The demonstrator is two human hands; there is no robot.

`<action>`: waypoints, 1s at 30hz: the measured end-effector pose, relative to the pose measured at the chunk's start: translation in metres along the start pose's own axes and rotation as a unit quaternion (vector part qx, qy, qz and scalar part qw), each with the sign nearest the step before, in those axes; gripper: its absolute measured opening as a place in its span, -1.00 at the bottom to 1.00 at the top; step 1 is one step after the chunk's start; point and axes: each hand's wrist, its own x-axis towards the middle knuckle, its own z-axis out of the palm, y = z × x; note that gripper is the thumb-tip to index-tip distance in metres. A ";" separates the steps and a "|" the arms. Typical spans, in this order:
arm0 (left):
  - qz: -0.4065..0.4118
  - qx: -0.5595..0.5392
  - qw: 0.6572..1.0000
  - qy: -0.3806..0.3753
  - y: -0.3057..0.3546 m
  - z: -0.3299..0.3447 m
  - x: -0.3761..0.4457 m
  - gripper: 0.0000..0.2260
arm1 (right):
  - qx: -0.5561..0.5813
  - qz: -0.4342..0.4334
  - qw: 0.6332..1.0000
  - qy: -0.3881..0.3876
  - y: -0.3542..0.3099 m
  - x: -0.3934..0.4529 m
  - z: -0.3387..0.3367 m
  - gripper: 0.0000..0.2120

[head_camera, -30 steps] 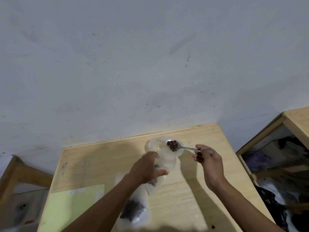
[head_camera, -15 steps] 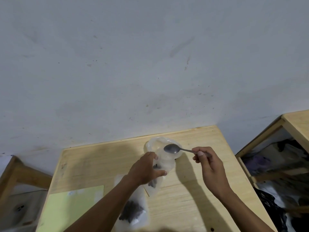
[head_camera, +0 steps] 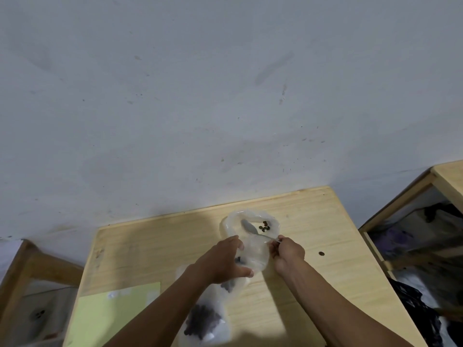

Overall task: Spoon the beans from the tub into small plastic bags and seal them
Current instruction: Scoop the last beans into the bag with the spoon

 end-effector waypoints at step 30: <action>-0.001 -0.006 1.000 0.009 0.004 -0.001 -0.015 -0.33 | -0.132 -0.249 0.952 -0.117 -0.002 -0.009 -0.058 -0.79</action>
